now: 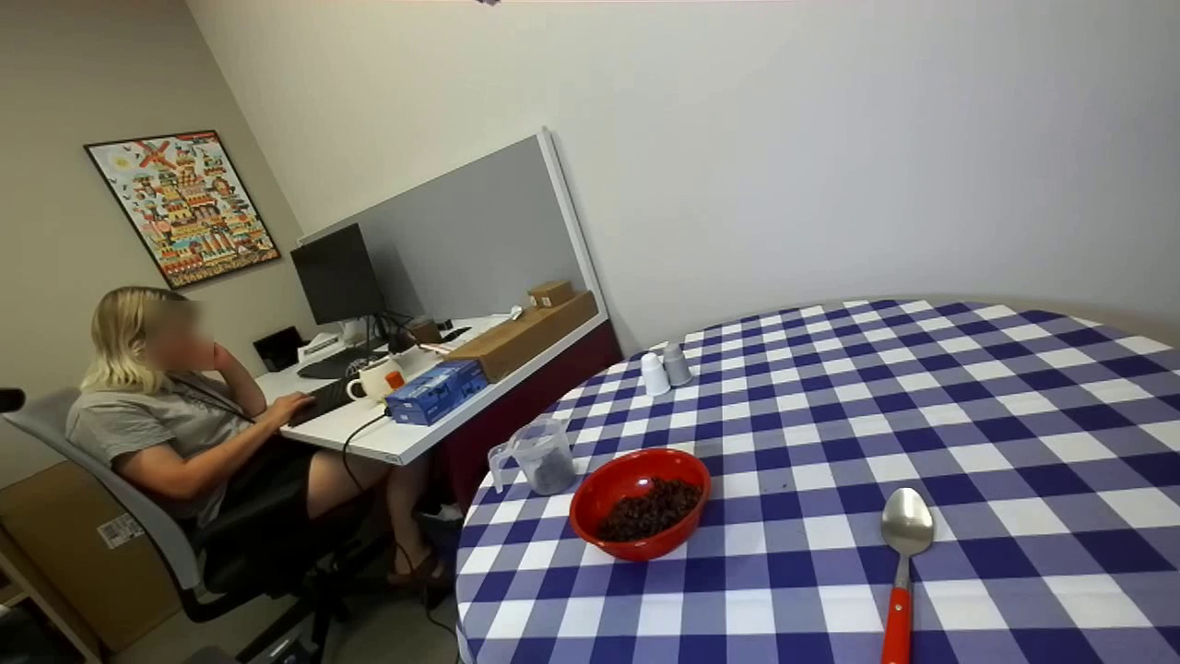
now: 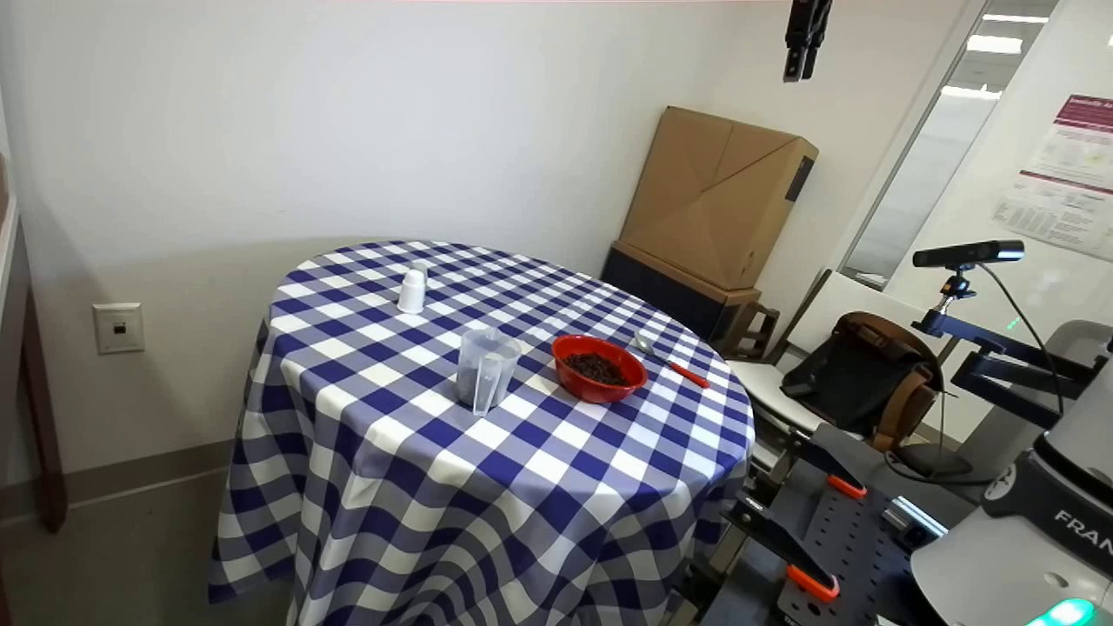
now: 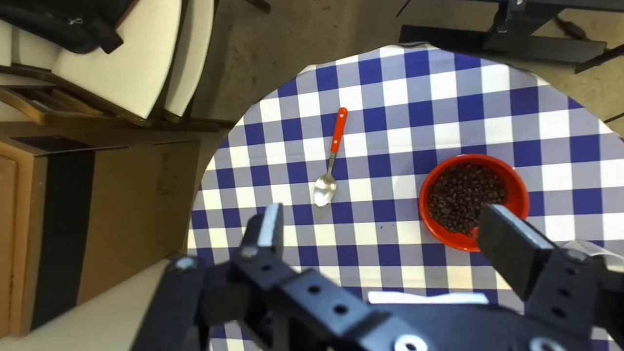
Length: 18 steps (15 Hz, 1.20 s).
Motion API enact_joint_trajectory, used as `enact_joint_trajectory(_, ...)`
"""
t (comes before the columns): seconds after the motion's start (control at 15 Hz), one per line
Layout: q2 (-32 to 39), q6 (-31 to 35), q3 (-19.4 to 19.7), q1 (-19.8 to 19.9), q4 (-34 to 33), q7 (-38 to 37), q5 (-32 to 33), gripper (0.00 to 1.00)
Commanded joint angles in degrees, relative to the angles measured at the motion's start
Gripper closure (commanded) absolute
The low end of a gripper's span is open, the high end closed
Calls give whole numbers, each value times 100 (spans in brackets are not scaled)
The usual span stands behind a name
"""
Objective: Pour the contents of the jug into the red bowl
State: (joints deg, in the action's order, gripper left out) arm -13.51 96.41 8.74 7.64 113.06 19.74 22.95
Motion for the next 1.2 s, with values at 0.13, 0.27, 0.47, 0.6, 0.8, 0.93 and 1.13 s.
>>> enact_joint_trajectory(0.13, -77, -570, -404, -156, 320, -1440, -86, 0)
enact_joint_trajectory(0.27, -15, -836, -586, -263, 363, -2104, -318, 0)
enact_joint_trajectory(0.47, 134, -809, -870, -463, 435, -3016, -718, 0)
enact_joint_trajectory(0.6, 279, -632, -1019, -563, 471, -3544, -870, 0)
enact_joint_trajectory(0.8, 564, -259, -1177, -697, 514, -4051, -975, 0)
enact_joint_trajectory(0.93, 797, 101, -1234, -778, 566, -4257, -992, 0)
enact_joint_trajectory(1.13, 1113, 757, -1291, -880, 681, -4680, -953, 0)
